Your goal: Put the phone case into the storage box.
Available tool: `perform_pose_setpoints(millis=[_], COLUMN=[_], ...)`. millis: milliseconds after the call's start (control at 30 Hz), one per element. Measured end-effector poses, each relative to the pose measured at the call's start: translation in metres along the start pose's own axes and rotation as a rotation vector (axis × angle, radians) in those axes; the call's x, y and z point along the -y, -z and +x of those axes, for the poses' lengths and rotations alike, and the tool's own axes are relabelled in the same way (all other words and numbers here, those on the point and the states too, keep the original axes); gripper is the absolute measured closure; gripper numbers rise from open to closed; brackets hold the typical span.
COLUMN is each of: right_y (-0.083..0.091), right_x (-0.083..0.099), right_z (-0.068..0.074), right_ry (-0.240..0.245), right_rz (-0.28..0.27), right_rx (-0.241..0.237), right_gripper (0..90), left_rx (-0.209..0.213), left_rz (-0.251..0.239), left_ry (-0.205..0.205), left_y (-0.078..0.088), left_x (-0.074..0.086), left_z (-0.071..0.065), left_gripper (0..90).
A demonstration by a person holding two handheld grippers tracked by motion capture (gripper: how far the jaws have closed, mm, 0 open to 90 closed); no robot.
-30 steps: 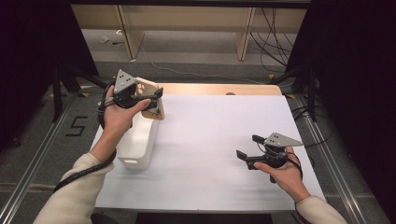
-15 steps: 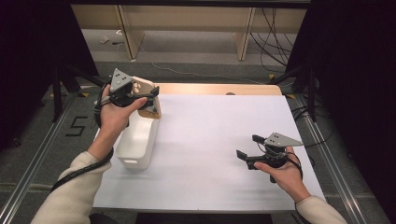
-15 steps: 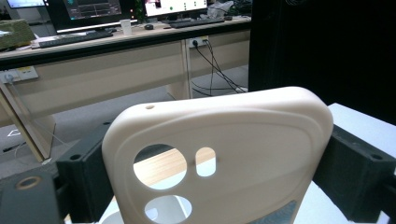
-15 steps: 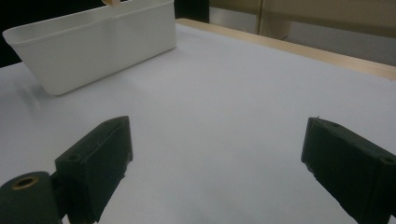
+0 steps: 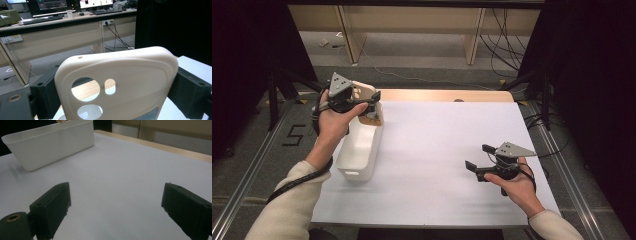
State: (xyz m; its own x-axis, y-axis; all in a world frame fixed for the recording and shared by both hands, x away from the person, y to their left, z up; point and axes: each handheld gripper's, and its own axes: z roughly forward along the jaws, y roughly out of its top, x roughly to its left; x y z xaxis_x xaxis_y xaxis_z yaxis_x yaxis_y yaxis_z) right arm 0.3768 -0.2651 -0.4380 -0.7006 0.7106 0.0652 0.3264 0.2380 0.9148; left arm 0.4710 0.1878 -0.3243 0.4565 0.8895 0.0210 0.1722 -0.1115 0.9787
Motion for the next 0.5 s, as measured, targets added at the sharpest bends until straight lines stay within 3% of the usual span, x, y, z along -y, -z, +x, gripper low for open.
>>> perform_pose_setpoints(millis=[500], right_y=[-0.0003], right_x=[0.0003], right_z=[0.0003], right_ry=[-0.002], right_rz=[0.002], right_rx=[-0.001], right_gripper=[9.5], left_rx=[-0.014], left_rz=[0.011], left_ry=[-0.008], left_y=[-0.0057], left_x=[0.0011], left_z=[0.0061], left_gripper=[10.2])
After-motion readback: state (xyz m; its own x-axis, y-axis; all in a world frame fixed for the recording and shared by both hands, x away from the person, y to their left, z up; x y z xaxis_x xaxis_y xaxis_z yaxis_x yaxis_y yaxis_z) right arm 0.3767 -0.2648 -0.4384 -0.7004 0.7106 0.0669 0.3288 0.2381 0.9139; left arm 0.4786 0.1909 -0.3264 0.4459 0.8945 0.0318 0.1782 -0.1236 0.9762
